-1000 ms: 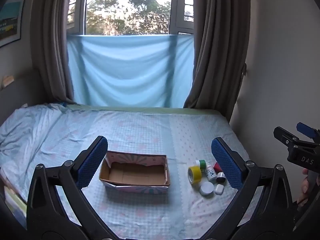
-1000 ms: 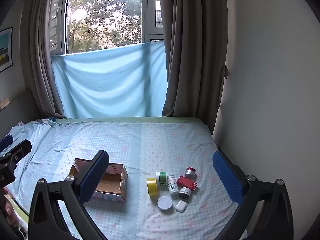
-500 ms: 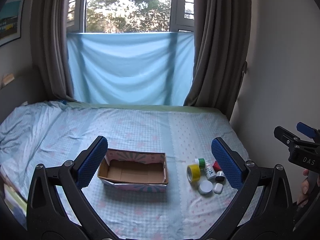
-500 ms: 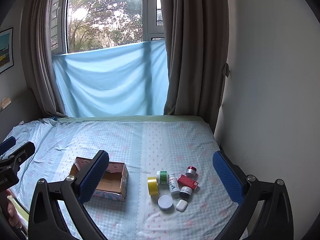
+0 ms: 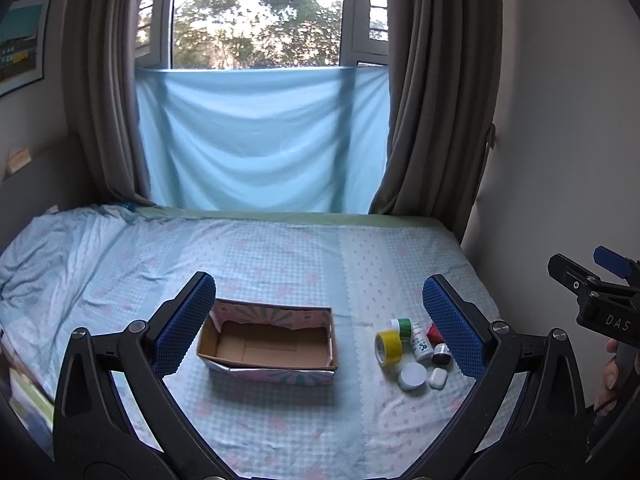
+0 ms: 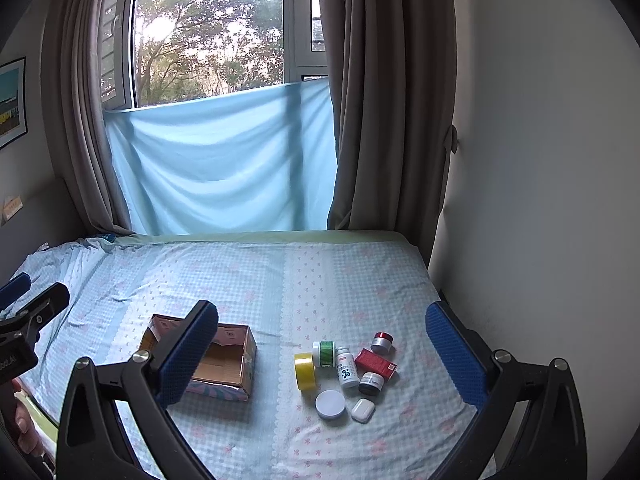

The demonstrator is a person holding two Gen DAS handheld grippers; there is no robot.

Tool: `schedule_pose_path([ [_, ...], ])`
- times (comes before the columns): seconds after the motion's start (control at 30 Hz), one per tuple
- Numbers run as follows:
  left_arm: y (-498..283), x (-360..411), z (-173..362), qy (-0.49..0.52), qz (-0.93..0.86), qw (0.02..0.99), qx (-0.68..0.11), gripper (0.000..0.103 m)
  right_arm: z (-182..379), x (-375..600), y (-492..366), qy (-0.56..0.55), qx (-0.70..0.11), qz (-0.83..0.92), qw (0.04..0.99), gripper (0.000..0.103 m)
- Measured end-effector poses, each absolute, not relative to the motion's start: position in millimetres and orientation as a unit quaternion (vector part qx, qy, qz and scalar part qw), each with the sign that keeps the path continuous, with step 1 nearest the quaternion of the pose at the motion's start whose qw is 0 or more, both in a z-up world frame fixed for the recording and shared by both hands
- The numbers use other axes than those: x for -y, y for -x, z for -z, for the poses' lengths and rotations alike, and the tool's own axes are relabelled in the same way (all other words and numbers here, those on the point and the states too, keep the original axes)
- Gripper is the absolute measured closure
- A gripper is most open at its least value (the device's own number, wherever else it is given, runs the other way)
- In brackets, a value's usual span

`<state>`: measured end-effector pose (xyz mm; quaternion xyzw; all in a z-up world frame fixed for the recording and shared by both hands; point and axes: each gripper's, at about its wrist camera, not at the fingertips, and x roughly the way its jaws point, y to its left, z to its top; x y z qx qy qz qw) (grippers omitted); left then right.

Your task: Organize rigid objects

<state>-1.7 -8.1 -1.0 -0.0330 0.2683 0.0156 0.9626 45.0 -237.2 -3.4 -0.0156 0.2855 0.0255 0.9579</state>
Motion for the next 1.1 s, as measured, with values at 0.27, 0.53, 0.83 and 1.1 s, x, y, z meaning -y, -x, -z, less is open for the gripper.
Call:
schedule_pose_path([
  [0.27, 2.8, 8.9, -0.4, 0.033, -0.016, 0.963, -0.267, 0.000, 4.2, 241.5, -43.7, 0.012, -0.284, -0.028, 0.958, 0.000],
  [0.53, 4.8, 10.2, -1.6, 0.033, -0.015, 0.964, -0.264, 0.000, 4.3, 242.5, -43.7, 0.011, -0.285, -0.030, 0.958, 0.000],
  [0.83, 7.1, 9.1, -4.4, 0.030, -0.015, 0.965, -0.261, 0.000, 4.0, 242.4, -43.0, 0.011, -0.285, -0.030, 0.958, 0.000],
  [1.1, 7.2, 6.2, -5.3, 0.031, -0.014, 0.965, -0.261, 0.000, 3.4, 241.4, -42.3, 0.012, -0.284, -0.029, 0.958, 0.000],
])
